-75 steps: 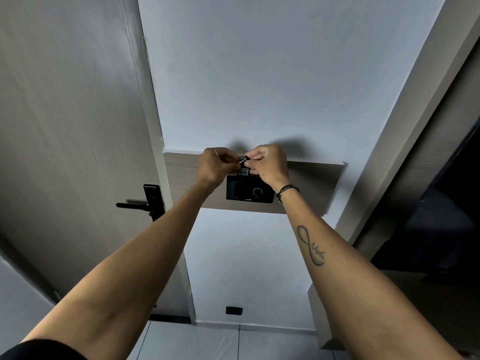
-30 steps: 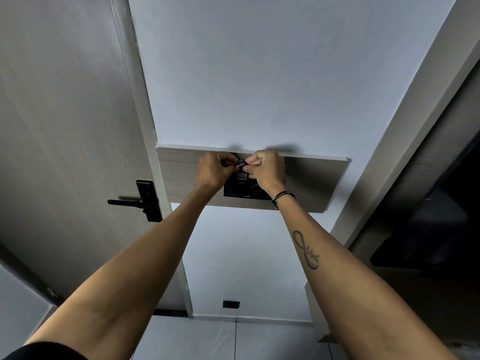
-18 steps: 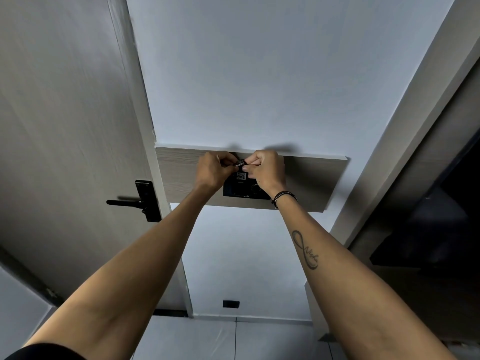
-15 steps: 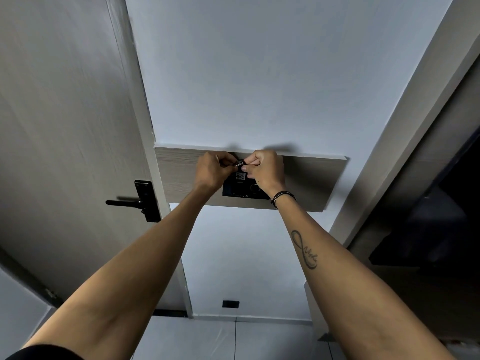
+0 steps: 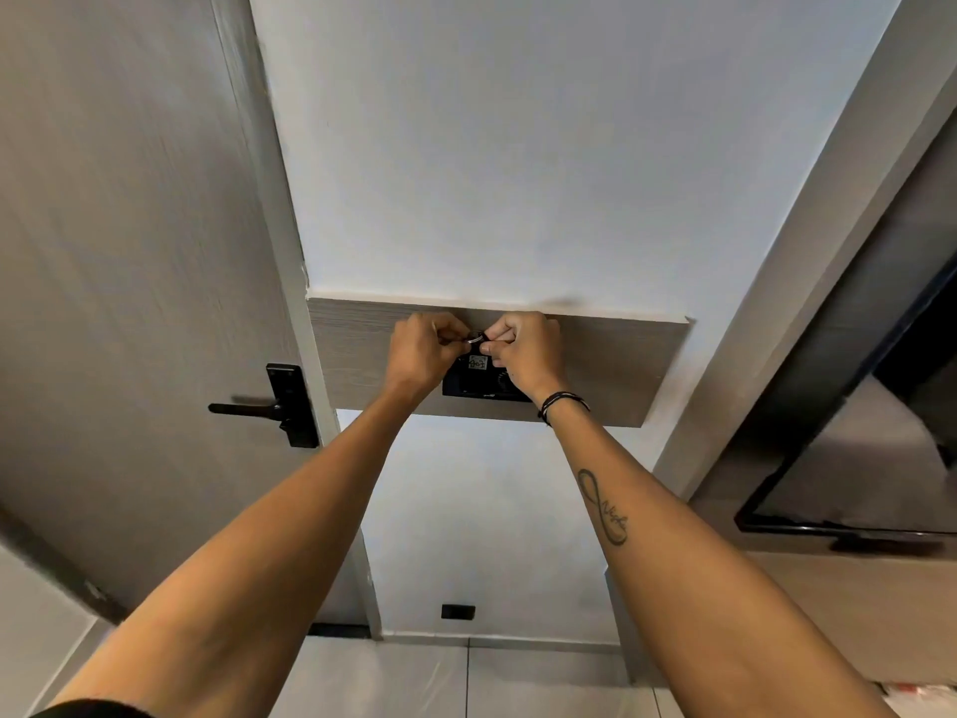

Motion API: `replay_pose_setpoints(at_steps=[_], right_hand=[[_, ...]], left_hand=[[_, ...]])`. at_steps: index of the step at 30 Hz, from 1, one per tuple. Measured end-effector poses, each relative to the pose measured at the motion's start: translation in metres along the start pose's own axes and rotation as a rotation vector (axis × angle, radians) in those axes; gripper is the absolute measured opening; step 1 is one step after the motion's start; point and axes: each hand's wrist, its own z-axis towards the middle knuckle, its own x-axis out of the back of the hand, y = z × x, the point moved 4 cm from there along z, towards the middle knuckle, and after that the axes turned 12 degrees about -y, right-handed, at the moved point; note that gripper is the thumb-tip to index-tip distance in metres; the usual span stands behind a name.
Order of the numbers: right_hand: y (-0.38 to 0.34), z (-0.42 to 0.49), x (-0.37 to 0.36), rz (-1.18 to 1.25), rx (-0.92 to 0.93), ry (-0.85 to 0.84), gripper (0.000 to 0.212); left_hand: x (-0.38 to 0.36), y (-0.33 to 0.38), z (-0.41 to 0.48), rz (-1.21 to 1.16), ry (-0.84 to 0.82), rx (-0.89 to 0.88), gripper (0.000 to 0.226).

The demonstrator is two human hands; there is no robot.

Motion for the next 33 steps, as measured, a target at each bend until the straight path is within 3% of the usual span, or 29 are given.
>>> replay_pose_setpoints(at_steps=[15,33], right_hand=[[0.0,0.0,-0.002,-0.014,-0.008,-0.004,0.014],[-0.008,-0.004,0.009,-0.14,-0.035,-0.064,0.012]], left_hand=[[0.001,0.001,-0.004,0.063,0.022,-0.023,0.014],[0.003,0.005,-0.003,0.165,-0.064,-0.01,0.021]])
